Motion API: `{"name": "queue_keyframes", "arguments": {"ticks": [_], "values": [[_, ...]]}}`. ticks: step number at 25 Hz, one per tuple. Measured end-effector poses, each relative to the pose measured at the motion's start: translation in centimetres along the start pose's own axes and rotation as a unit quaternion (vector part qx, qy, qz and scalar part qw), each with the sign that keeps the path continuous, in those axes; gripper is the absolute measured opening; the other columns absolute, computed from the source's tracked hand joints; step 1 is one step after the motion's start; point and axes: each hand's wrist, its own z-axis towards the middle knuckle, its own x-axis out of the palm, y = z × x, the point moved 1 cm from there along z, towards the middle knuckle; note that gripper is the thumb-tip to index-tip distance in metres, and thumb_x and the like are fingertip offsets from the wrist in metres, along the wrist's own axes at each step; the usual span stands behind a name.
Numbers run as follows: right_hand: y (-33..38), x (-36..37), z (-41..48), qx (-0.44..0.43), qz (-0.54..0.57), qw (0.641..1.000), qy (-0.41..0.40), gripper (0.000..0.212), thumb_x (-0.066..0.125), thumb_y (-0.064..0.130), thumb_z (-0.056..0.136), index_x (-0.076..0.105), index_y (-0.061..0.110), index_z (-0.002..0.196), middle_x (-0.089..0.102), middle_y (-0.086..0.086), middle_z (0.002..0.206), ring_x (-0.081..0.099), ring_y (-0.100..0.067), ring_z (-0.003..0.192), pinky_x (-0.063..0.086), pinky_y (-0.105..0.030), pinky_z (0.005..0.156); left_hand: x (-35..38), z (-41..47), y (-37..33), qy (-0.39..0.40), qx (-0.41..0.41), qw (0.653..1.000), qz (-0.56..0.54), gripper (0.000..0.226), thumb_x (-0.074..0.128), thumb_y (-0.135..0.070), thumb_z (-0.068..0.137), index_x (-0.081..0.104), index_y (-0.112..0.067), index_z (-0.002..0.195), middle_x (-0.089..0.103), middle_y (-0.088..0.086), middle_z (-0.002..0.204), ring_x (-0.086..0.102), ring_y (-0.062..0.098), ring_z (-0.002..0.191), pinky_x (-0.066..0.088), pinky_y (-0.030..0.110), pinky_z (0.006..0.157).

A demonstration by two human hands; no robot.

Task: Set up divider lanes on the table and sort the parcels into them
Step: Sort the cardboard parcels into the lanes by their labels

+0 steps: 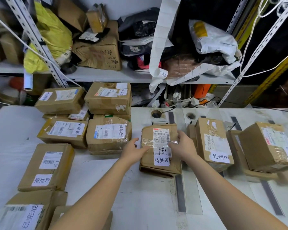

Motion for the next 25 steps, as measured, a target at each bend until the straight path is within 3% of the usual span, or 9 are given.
{"name": "queue_keyframes", "arguments": {"ticks": [2,4,7,9,12,16,19,23,25], "values": [[1.7,-0.4,0.3,-0.049,-0.057,0.997,-0.013,0.073,0.072,0.028,0.09,0.038,0.02,0.154,0.068,-0.004,0.124,0.066,-0.015,0.093,0.055,-0.032,0.074,-1.5,-0.2,-0.9,-0.016,0.026,0.999,0.037,0.076,0.073,-0.044,0.089,0.04,-0.023,0.153,0.05,0.005,0.15,0.05,0.025,0.134,0.048,0.04,0.105],[3.5,-0.6,0.9,-0.098,-0.105,0.989,-0.016,0.073,0.071,0.032,0.09,0.037,0.021,0.154,0.063,-0.008,0.137,0.065,-0.024,0.112,0.058,-0.041,0.087,-3.4,-0.7,-2.0,-0.038,0.058,0.993,0.091,0.07,0.07,-0.043,0.09,0.042,-0.025,0.151,0.053,0.003,0.148,0.052,0.027,0.132,0.046,0.035,0.1],[7.0,-1.1,2.1,-0.173,-0.15,0.973,0.001,0.069,0.07,0.035,0.091,0.041,0.019,0.151,0.049,-0.005,0.152,0.048,-0.027,0.136,0.049,-0.044,0.105,-7.2,-1.3,-3.9,-0.099,0.077,0.974,0.186,0.059,0.066,-0.041,0.09,0.046,-0.025,0.143,0.057,0.006,0.14,0.054,0.03,0.127,0.047,0.038,0.098],[9.4,-1.3,2.8,-0.211,-0.168,0.963,0.019,0.068,0.069,0.036,0.091,0.042,0.018,0.151,0.05,-0.005,0.151,0.047,-0.027,0.136,0.048,-0.044,0.104,-9.9,-1.5,-5.1,-0.135,0.083,0.96,0.231,0.055,0.065,-0.041,0.09,0.048,-0.022,0.139,0.057,0.007,0.137,0.053,0.032,0.128,0.048,0.042,0.099],[13.2,-1.4,4.3,-0.25,-0.192,0.948,0.035,0.069,0.068,0.038,0.092,0.041,0.017,0.152,0.053,-0.006,0.149,0.054,-0.027,0.129,0.054,-0.043,0.095,-14.2,-1.8,-7.0,-0.188,0.074,0.932,0.302,0.074,0.062,-0.049,0.092,0.033,-0.024,0.155,0.049,0.007,0.146,0.05,0.031,0.131,0.05,0.046,0.099],[17.5,-0.5,6.4,-0.279,-0.213,0.935,0.045,0.069,0.068,0.042,0.092,0.041,0.018,0.151,0.053,-0.007,0.148,0.052,-0.027,0.132,0.053,-0.044,0.098,-19.1,-0.6,-8.4,-0.23,0.071,0.901,0.361,0.076,0.06,-0.05,0.093,0.029,-0.023,0.157,0.05,0.008,0.143,0.053,0.029,0.127,0.055,0.046,0.093],[19.8,0.7,8.3,-0.274,-0.188,0.942,0.058,0.068,0.068,0.044,0.092,0.043,0.019,0.15,0.055,-0.006,0.145,0.054,-0.026,0.129,0.053,-0.044,0.098,-21.7,1.5,-8.9,-0.228,0.061,0.912,0.335,0.07,0.059,-0.05,0.095,0.034,-0.021,0.153,0.05,0.007,0.145,0.054,0.029,0.127,0.055,0.042,0.09],[22.9,2.7,11.7,-0.261,-0.153,0.951,0.06,0.064,0.071,0.043,0.09,0.05,0.018,0.144,0.063,-0.003,0.136,0.059,-0.025,0.122,0.052,-0.04,0.095,-22.8,5.3,-8.5,-0.222,0.053,0.943,0.244,0.051,0.059,-0.05,0.094,0.05,-0.02,0.136,0.058,0.007,0.13,0.059,0.029,0.114,0.053,0.039,0.087],[24.3,4.0,13.9,-0.248,-0.139,0.957,0.052,0.061,0.072,0.043,0.09,0.053,0.017,0.142,0.067,-0.004,0.129,0.062,-0.025,0.117,0.051,-0.036,0.09,-22.1,6.9,-7.6,-0.234,0.051,0.949,0.205,0.053,0.058,-0.049,0.095,0.049,-0.019,0.138,0.059,0.007,0.132,0.06,0.028,0.115,0.053,0.038,0.087]]}}
